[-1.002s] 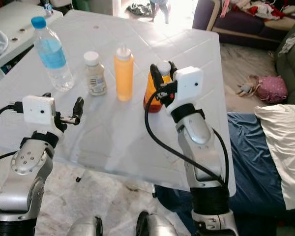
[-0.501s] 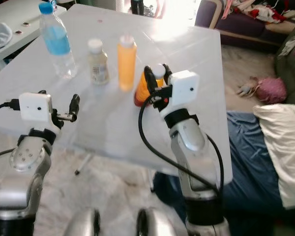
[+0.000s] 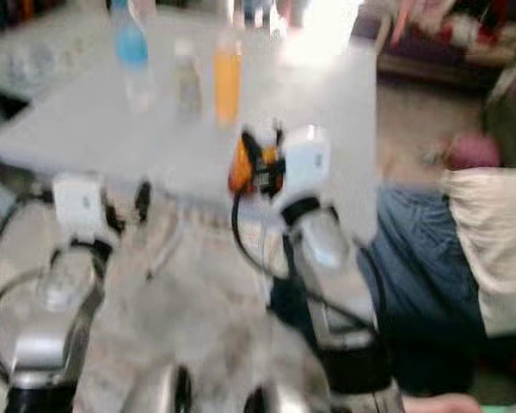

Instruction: Restocking fridge

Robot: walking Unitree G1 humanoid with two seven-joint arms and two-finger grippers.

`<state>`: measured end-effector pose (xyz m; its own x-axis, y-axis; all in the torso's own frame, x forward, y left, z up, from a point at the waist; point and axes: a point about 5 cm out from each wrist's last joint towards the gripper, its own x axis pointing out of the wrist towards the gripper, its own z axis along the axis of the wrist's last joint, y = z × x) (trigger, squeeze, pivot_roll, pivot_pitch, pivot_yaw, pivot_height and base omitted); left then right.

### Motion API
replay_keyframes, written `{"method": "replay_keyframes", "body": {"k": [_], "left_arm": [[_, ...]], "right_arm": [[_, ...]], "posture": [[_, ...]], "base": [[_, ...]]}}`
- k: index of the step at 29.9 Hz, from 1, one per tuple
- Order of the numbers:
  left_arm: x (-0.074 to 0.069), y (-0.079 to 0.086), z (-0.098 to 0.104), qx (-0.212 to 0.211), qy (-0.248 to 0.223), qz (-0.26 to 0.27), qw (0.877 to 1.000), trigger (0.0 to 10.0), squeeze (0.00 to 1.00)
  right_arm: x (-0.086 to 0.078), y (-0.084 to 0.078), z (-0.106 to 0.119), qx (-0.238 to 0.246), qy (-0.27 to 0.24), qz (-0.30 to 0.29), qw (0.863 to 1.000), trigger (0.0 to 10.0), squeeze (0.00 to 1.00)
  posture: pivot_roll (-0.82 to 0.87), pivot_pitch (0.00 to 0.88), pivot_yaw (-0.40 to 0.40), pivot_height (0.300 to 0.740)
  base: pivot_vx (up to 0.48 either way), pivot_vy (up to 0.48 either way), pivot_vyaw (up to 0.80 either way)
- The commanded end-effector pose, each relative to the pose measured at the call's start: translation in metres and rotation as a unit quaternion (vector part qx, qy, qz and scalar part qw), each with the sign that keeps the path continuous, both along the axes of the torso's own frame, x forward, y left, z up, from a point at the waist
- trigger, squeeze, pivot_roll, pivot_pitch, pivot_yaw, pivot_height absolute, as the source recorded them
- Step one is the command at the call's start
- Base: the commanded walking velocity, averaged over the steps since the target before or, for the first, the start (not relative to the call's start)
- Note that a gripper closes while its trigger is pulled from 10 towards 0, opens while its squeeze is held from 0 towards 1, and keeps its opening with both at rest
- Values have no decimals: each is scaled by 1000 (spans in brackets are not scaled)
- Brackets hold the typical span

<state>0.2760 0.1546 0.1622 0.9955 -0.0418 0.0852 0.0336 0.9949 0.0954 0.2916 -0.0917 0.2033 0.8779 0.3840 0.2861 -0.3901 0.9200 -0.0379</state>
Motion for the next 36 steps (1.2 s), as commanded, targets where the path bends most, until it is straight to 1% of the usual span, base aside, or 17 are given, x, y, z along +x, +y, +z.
{"method": "replay_keyframes", "body": {"k": [1,5,9,10,16,18,19,20,23,29,32,33,34,35,36], "left_arm": [[0,3,0,6,-1,6,1000,10000,0],[0,1,1,8,-4,6,1000,10000,0],[1,2,1,9,-5,7,1000,10000,0],[1,2,1,10,-8,8,1000,10000,0],[3,2,4,11,-15,13,1000,10000,0],[3,2,4,11,-15,13,1000,10000,0],[2,2,2,-3,-5,15,1000,10000,0],[2,3,1,-8,1,16,1000,10000,0],[1,3,1,-10,5,20,1000,10000,0],[-1,3,-1,-20,3,4,1000,10000,0],[-5,8,-7,-17,11,8,1000,10000,0],[-7,10,-11,-18,17,14,1000,10000,0],[-7,10,-11,-18,17,14,1000,10000,0],[-10,12,-17,-20,26,16,999,10000,0],[-11,13,-19,-20,28,16,999,10000,0]], "right_arm": [[-1,6,7,-5,-20,19,1000,10000,0],[-3,14,8,-7,-27,44,999,10000,0],[-5,17,8,-5,-27,57,998,10000,0],[-6,21,8,-5,-28,71,997,10000,0],[-9,27,6,-1,-25,103,994,10000,0],[-9,27,6,-1,-25,103,994,10000,0],[-12,32,5,-1,-24,125,992,10000,0],[-13,34,5,-1,-24,133,991,10000,0],[-15,37,4,-5,-24,148,989,10000,0],[-16,37,2,-5,-21,149,989,10000,0],[-15,31,-3,-5,-13,133,991,10000,0],[-13,26,-8,2,-3,120,993,10000,0],[-13,26,-8,2,-3,120,993,10000,0],[-11,21,-15,3,8,106,994,10000,0],[-11,20,-16,2,10,105,994,10000,0]], "posture": [[82,64,-83,740],[88,61,-84,740],[90,59,-86,740],[92,59,-88,740],[100,53,-93,740],[100,53,-93,740],[102,52,-95,740],[102,52,-95,740],[104,55,-97,740],[104,54,-96,740],[108,48,-95,740],[115,44,-93,740],[115,44,-93,740],[121,43,-92,740],[121,43,-92,740]], "base": [[-341,0,800],[-335,0,800],[-306,0,800],[-240,0,800],[0,0,800],[0,0,800],[0,0,800],[0,0,800],[0,0,800],[0,0,800],[0,0,800],[0,0,800],[0,0,800],[0,0,800],[0,0,800]]}}
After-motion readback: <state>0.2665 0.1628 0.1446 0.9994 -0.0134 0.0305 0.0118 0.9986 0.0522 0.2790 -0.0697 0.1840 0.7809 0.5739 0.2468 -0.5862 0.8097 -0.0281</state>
